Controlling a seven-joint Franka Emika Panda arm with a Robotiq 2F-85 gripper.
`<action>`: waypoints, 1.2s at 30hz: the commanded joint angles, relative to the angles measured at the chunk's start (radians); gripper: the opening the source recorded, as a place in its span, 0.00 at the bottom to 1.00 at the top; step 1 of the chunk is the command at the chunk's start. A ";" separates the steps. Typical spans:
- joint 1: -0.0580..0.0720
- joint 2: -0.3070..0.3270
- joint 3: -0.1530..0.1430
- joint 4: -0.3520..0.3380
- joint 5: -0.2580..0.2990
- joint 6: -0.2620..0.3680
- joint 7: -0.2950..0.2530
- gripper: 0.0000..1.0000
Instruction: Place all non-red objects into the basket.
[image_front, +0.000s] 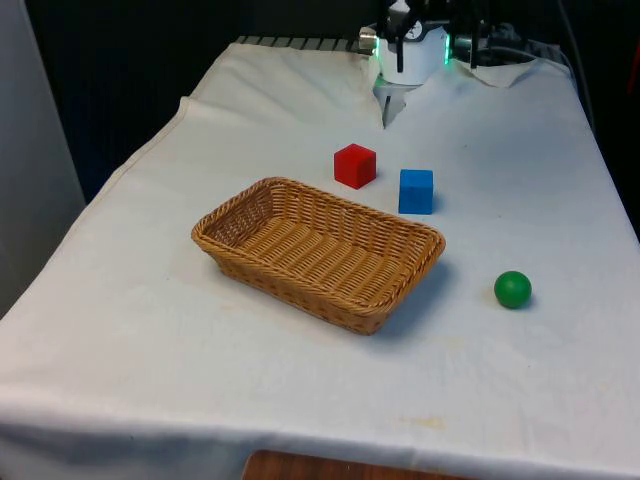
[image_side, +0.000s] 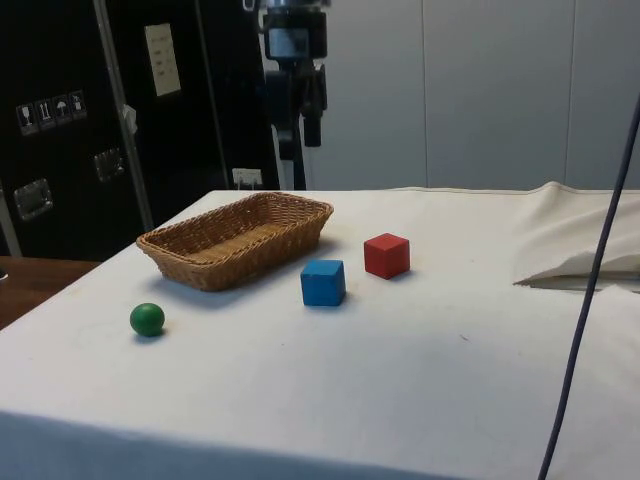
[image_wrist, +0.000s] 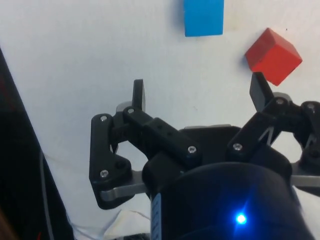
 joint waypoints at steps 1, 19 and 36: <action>0.003 0.002 0.002 -0.013 0.012 0.024 -0.005 1.00; 0.002 0.094 0.016 -0.043 0.009 0.128 -0.020 1.00; 0.001 0.176 0.018 -0.052 0.010 0.197 -0.033 1.00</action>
